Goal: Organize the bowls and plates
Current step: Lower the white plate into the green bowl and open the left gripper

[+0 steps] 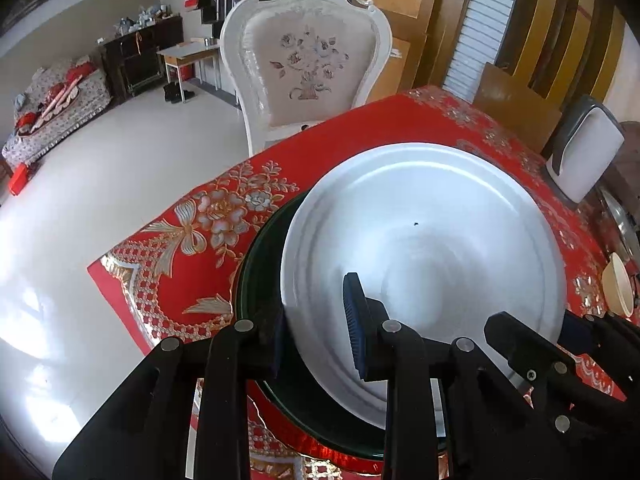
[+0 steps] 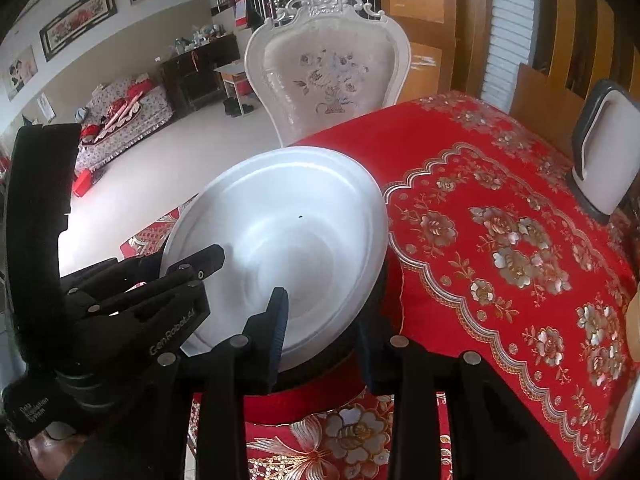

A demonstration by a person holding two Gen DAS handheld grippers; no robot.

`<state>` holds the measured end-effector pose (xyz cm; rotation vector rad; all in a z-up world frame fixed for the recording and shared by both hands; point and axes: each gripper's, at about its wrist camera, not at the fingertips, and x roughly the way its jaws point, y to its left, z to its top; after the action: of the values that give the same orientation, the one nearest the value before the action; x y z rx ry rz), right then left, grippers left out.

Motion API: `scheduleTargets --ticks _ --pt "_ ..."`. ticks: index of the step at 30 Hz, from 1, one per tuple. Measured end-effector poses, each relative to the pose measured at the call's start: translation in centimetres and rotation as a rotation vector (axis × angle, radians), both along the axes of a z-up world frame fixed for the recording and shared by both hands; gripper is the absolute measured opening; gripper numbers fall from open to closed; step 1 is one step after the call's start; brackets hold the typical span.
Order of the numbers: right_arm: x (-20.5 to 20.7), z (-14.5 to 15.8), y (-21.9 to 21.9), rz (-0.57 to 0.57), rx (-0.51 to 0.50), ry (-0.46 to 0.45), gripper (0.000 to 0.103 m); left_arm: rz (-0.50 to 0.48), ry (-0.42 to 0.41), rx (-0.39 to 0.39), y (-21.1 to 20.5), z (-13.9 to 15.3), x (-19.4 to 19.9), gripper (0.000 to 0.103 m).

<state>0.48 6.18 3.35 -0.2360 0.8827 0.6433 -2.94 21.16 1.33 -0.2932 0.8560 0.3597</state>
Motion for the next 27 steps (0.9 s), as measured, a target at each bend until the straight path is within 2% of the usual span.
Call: scheduleTargets --ticks 5,10,12,27 --pt "-0.2 0.2 -0.1 0.000 0.015 0.005 0.033 0.003 -0.013 0.021 -0.2 0.2 0.0 0.025" --pt "-0.4 0.6 -0.5 -0.004 0.035 0.001 0.033 0.024 -0.061 0.059 -0.3 1.0 -0.6 0.025" --pt "-0.3 0.7 -0.8 -0.007 0.045 0.003 0.033 0.038 -0.079 0.078 -0.4 1.5 -0.8 0.030" --pt "0.1 1.5 -3.5 -0.049 0.094 0.002 0.034 0.017 -0.144 0.145 -2.9 3.8 -1.7 0.030"
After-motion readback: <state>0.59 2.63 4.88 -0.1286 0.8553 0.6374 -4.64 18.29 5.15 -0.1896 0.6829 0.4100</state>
